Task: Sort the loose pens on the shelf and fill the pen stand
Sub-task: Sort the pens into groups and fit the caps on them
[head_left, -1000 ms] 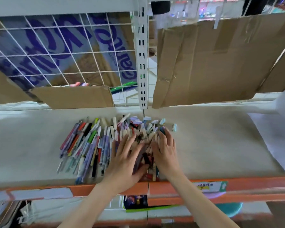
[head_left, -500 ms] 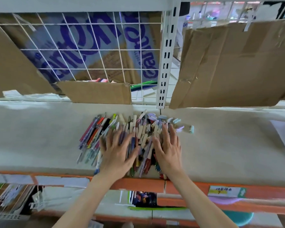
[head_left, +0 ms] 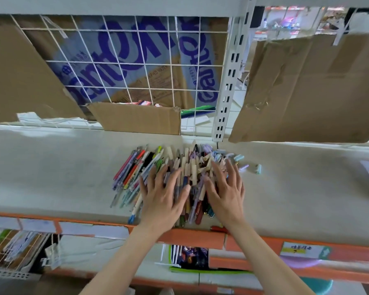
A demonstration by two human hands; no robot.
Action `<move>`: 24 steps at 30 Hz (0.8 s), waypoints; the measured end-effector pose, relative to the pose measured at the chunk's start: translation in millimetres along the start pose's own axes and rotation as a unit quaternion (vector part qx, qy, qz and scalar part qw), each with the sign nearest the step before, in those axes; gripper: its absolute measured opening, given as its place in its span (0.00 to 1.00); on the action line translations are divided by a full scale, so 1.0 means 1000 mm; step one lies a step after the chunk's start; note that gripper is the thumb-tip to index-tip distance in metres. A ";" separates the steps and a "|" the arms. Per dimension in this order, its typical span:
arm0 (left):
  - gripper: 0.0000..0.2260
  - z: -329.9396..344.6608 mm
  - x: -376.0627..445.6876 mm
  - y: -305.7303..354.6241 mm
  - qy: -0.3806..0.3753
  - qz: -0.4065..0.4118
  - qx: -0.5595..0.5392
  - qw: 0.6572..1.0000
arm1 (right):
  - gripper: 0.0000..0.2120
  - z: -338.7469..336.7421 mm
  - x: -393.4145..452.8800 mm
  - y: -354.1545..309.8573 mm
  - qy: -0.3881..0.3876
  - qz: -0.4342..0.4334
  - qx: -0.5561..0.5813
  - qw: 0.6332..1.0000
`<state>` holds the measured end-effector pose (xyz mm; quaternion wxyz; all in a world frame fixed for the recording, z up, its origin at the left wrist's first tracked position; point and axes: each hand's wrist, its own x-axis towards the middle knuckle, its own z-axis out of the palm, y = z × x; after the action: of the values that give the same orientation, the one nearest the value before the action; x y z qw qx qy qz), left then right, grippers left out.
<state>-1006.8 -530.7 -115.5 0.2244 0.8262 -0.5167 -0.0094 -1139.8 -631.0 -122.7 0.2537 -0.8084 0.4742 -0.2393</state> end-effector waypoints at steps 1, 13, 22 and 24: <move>0.34 -0.001 -0.001 -0.001 -0.011 -0.003 0.010 1.000 | 0.34 0.002 -0.001 -0.001 -0.011 -0.009 -0.026 1.000; 0.32 0.008 0.010 0.002 -0.055 0.046 0.034 0.997 | 0.21 0.002 0.010 -0.005 0.013 -0.020 -0.002 1.000; 0.10 0.001 0.006 -0.008 0.061 0.098 -0.040 0.993 | 0.17 -0.006 0.004 0.008 0.067 -0.025 0.031 0.997; 0.07 -0.001 0.009 -0.012 0.081 0.090 -0.032 0.992 | 0.13 -0.006 0.004 0.010 0.096 -0.030 0.023 0.995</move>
<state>-992.2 -534.1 -117.0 0.2920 0.7670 -0.5681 0.0615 -1148.1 -640.2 -123.9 0.2183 -0.7894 0.4661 -0.3346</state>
